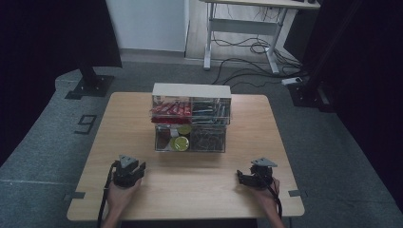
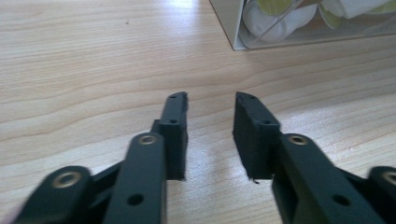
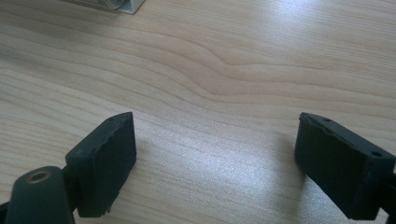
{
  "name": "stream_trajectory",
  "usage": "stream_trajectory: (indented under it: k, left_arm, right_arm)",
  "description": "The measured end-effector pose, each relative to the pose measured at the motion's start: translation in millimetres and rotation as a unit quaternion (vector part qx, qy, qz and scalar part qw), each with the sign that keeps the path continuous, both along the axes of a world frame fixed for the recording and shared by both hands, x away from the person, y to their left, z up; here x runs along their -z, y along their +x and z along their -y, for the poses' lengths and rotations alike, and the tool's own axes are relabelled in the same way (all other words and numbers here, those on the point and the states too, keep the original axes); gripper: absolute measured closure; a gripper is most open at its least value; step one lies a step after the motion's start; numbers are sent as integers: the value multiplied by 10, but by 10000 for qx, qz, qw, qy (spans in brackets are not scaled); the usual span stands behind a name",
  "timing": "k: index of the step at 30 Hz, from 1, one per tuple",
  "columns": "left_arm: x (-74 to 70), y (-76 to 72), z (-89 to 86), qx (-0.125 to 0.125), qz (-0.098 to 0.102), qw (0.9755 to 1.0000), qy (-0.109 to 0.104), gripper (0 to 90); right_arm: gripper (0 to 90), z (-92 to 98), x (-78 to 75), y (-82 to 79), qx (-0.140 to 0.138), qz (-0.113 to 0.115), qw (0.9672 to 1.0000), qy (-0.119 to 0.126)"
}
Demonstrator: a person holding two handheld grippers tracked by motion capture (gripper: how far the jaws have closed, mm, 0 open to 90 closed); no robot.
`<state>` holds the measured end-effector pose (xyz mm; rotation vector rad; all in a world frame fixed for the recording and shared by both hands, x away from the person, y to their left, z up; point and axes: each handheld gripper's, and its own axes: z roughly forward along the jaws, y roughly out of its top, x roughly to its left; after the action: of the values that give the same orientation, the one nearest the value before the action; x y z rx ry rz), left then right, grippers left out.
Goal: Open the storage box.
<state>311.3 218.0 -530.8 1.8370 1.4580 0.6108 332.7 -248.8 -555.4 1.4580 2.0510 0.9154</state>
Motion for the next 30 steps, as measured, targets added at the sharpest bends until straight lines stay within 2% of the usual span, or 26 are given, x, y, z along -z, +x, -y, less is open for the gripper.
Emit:
stream_trajectory:
  k: [4, 9, 12, 21, 30]
  left_arm:
    - [-34, -11, -26, 105, 5, 9999, -41, 803]
    - [-101, -42, -44, 208, 69, 9997, -106, 893]
    - [-150, -61, -55, 303, 76, 9993, -208, 900]
    - [-282, -91, -72, 373, 226, 9984, -364, 900]
    - [-406, -120, -83, 488, 310, 9972, -465, 900]
  right_arm:
    - [131, 1, 0, 1, -3, 5, 10000, 1]
    - [132, 1, 0, 1, -6, 6, 10000, 0]
    - [133, 1, 0, 1, -4, 8, 10000, 0]
    - [135, 1, 0, 0, 3, 8, 10000, 3]
    - [139, 2, 0, 0, 13, 14, 10000, 5]
